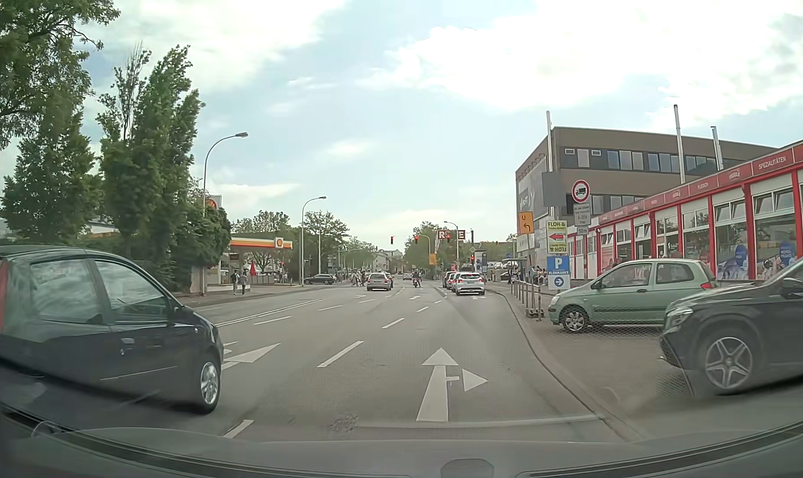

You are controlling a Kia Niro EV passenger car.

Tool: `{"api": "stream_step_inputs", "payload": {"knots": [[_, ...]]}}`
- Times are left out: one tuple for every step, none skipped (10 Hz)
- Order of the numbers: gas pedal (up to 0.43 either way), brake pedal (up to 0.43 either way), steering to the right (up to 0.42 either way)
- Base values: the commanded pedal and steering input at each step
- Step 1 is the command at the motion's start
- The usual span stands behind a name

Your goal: Follow the waypoints while adhering to traffic rules and regulations

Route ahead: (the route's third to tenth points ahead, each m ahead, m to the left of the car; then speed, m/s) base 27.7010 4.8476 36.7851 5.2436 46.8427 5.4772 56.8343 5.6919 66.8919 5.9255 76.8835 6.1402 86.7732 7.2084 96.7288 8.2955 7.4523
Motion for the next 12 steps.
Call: {"api": "stream_step_inputs", "payload": {"knots": [[0.0, 0.116, 0.019], [0.0, 0.146, 0.02], [0.0, 0.152, 0.024], [0.0, 0.165, 0.028], [0.0, 0.177, 0.031], [0.0, 0.177, 0.032], [0.0, 0.177, 0.031], [0.0, 0.177, 0.032], [0.0, 0.177, 0.031], [0.0, 0.177, 0.031], [0.0, 0.177, 0.031], [0.0, 0.177, 0.031]]}}
